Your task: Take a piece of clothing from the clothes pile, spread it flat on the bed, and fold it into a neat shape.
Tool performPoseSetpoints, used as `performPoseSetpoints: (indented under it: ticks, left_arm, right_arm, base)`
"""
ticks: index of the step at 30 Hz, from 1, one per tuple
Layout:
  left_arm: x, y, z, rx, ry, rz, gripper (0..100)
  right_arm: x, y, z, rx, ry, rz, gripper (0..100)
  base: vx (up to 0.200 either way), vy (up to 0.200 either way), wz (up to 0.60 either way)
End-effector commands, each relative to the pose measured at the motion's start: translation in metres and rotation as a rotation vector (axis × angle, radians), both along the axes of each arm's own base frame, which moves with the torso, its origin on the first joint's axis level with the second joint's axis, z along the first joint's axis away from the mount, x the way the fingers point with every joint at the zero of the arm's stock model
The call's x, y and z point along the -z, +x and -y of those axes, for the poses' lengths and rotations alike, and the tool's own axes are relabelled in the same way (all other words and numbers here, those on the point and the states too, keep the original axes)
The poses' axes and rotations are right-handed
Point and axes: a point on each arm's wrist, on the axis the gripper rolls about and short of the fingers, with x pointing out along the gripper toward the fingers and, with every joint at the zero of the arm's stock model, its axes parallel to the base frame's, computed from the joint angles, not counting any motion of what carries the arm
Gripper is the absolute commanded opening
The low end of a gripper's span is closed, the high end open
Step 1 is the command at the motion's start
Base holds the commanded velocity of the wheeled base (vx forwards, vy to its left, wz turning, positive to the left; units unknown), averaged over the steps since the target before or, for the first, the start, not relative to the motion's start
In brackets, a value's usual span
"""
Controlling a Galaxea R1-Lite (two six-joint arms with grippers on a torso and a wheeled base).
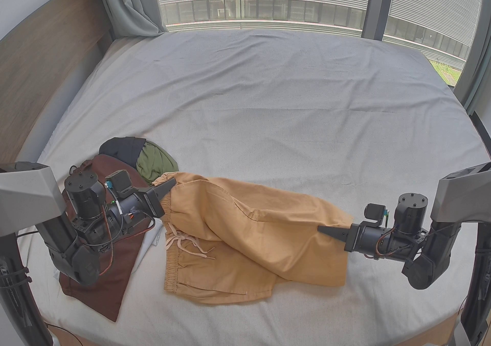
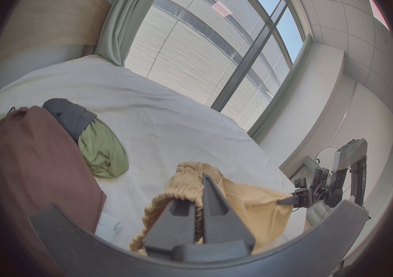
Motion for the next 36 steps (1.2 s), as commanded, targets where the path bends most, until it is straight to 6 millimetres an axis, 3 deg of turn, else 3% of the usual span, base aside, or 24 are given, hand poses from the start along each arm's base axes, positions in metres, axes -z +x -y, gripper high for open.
performPoseSetpoints:
  ticks: [1,14,20,36]
  left_arm:
    - [-0.013,-0.001,0.000,0.008,-0.011,0.044,0]
    - [-0.018,-0.002,0.001,0.065,-0.017,0.063,0]
    - [-0.028,-0.006,0.001,0.090,-0.020,0.093,0]
    - [-0.039,-0.020,-0.011,0.182,0.044,0.160,0]
  right_arm:
    - [-0.032,-0.004,0.000,-0.003,0.031,0.100,0]
    - [-0.054,-0.002,-0.001,-0.010,0.056,0.188,0]
    - [-0.070,-0.015,0.001,-0.029,0.031,0.265,0]
    - [-0.083,-0.009,0.011,0.009,0.012,0.358,0]
  base:
    - [0.000,0.000,0.00]
    - [0.000,0.000,0.00]
    - [0.000,0.000,0.00]
    - [0.000,0.000,0.00]
